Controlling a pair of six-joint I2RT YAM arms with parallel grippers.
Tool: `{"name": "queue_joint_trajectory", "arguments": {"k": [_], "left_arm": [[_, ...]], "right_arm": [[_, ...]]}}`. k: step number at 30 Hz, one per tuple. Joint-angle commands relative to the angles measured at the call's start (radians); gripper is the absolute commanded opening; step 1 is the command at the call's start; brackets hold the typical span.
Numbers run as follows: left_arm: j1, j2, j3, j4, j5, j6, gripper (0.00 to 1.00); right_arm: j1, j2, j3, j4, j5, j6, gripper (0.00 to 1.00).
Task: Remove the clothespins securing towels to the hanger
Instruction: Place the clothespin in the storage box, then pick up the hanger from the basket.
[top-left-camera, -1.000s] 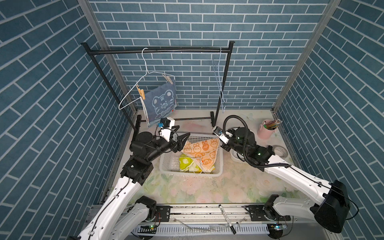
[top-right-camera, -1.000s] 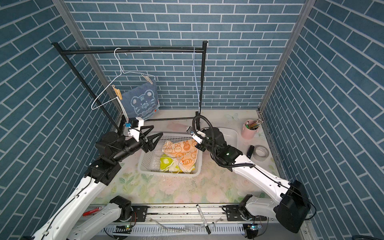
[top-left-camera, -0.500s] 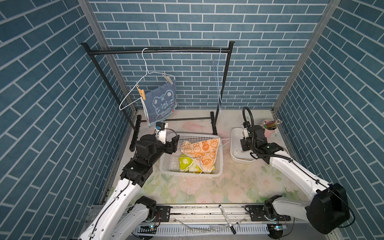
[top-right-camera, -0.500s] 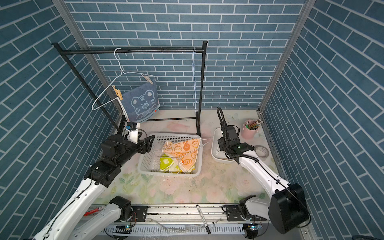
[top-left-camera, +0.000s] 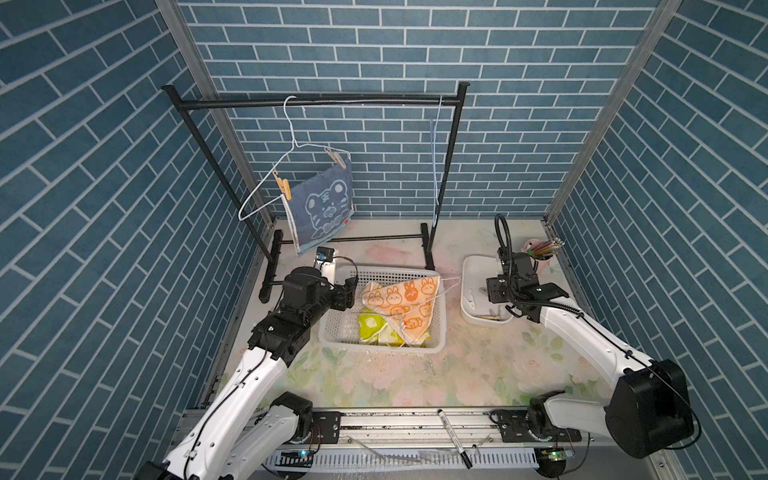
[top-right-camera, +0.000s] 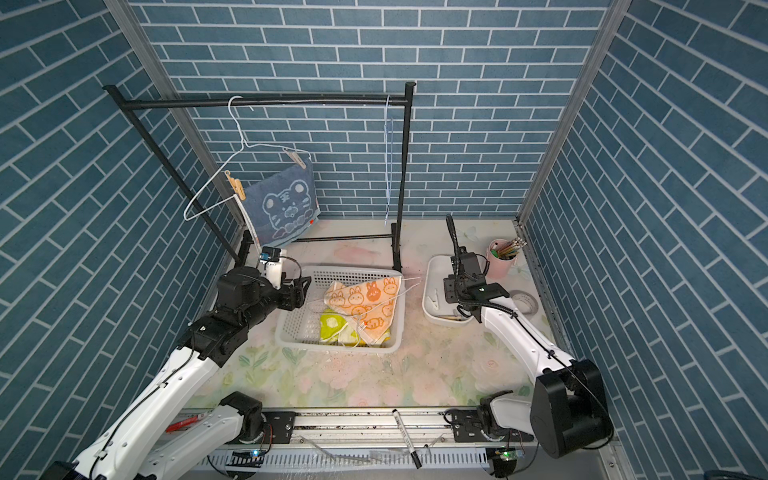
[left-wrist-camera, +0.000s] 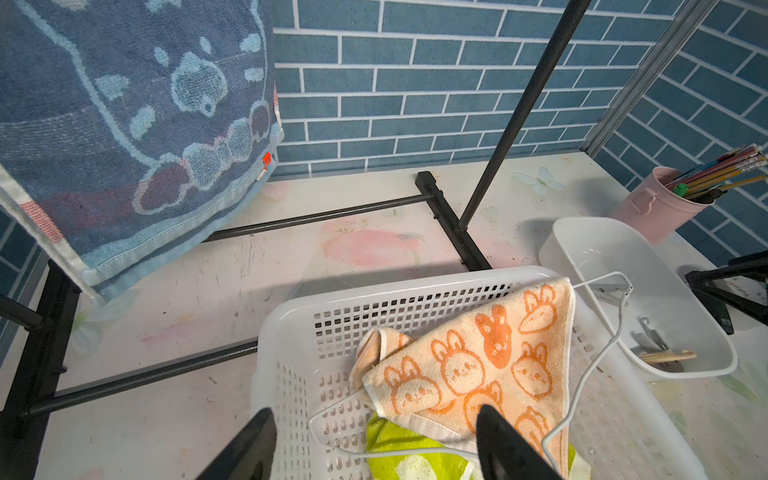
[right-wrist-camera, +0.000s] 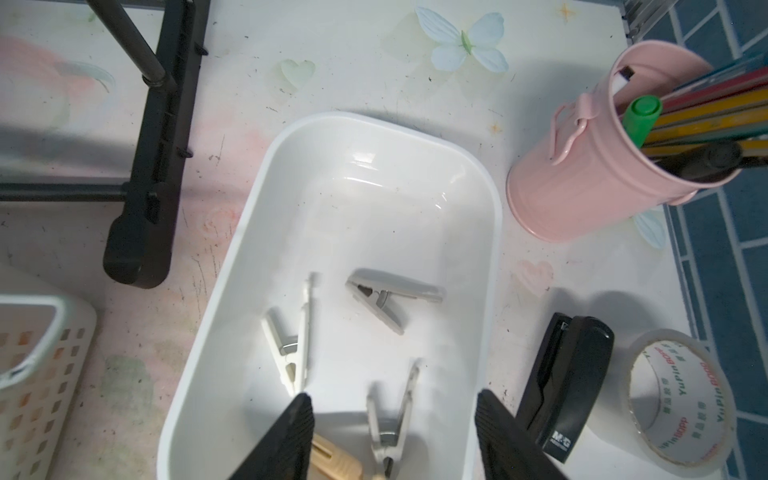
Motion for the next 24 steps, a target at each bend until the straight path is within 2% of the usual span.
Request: {"name": "queue_joint_trajectory", "arguments": {"k": [1, 8, 10, 13, 19, 24], "left_arm": [[0.007, 0.001, 0.001, 0.0, -0.013, -0.009, 0.77], [0.006, 0.016, -0.05, 0.034, -0.01, -0.032, 0.77], [0.007, 0.021, -0.066, 0.061, -0.002, -0.054, 0.77], [0.006, 0.032, -0.088, 0.112, 0.022, -0.089, 0.77], [0.006, 0.059, -0.086, 0.135, 0.036, -0.108, 0.77], [0.006, 0.048, -0.096, 0.147, 0.027, -0.107, 0.77]], "right_arm": [[-0.004, -0.071, 0.045, -0.013, -0.038, -0.041, 0.65], [0.004, -0.226, -0.01, 0.124, -0.334, -0.232, 0.64], [0.026, -0.262, -0.029, 0.146, -0.458, -0.337, 0.63], [0.097, -0.301, -0.058, 0.176, -0.555, -0.498, 0.63], [0.261, -0.289, -0.082, 0.182, -0.594, -0.846, 0.61], [0.358, -0.219, -0.058, 0.177, -0.603, -1.048, 0.61]]}}
